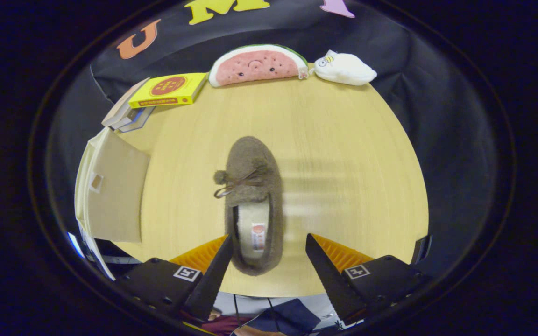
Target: Open the storage box then place both shoes into the box .Put the left shoe in first, then the right shoe, with the right side of both shoes facing outward in a uniform manner.
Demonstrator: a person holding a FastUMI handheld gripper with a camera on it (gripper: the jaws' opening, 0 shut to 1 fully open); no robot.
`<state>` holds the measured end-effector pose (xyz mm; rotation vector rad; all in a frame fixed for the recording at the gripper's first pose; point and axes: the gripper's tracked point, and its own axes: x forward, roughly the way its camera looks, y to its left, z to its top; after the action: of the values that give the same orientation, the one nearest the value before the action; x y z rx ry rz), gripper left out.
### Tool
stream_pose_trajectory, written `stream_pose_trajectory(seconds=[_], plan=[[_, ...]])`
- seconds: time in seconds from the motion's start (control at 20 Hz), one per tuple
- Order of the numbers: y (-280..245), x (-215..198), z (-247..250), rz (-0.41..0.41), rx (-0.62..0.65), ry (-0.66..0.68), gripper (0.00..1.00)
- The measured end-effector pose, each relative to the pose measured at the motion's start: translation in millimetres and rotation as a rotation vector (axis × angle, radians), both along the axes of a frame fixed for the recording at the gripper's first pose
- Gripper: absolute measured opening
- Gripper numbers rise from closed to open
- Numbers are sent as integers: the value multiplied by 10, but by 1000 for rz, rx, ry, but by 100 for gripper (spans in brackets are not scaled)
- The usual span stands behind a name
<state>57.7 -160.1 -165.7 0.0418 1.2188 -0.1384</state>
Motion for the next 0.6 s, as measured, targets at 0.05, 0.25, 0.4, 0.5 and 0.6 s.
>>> stream_pose_trajectory(seconds=[0.05, 0.25, 0.4, 0.5, 0.6], plan=[[-76, 22, -50, -13, -19, 8, 95], [-97, 230, -217, -33, -16, 9, 76], [-5, 296, -377, -28, 15, 52, 60], [78, 303, -447, -9, 31, 93, 35], [65, 318, -474, -12, 22, 102, 23]])
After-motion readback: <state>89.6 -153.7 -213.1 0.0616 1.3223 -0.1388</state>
